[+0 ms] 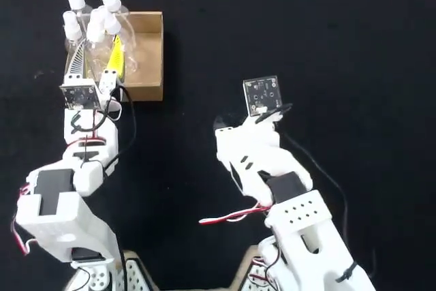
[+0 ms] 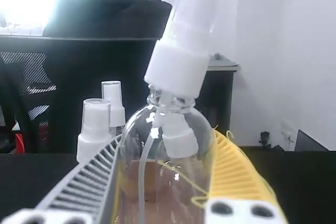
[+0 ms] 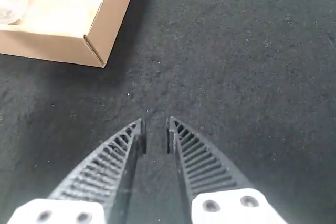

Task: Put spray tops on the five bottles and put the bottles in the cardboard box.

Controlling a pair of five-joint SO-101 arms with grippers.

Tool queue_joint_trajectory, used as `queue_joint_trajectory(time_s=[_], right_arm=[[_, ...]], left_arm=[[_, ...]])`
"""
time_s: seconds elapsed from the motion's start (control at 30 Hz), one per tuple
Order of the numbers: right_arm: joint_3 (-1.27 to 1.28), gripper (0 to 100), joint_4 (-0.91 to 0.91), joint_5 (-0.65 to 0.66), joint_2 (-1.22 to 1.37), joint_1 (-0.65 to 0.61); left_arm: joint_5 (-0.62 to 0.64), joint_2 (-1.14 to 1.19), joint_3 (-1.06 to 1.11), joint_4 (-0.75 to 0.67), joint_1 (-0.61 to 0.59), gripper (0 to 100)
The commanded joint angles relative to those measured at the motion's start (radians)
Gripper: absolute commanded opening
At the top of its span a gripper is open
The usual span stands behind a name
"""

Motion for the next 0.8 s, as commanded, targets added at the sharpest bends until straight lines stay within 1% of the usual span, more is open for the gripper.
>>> queue_joint_trajectory(time_s=[0.0, 0.07, 0.17, 0.67, 0.77], right_arm=[[-0.007, 7.3, -0.023, 0.009, -0.019, -0.015], [-0.007, 7.4, -0.023, 0.009, -0.019, -0.015], [-0.007, 7.4, -0.023, 0.009, -0.019, -0.015], [-0.007, 7.4, -0.023, 0.009, -0.019, -0.015], [-0.007, 7.4, -0.023, 0.009, -0.019, -0.015]], left_arm=[[0.038, 0.021, -0.084, -0.025, -0.045, 9], [0.091, 0.034, -0.090, -0.025, -0.061, 9], [0.127, 0.043, -0.087, -0.025, -0.068, 9], [0.129, 0.141, -0.157, -0.026, -0.068, 9], [0.129, 0.149, -0.157, -0.068, -0.074, 9]])
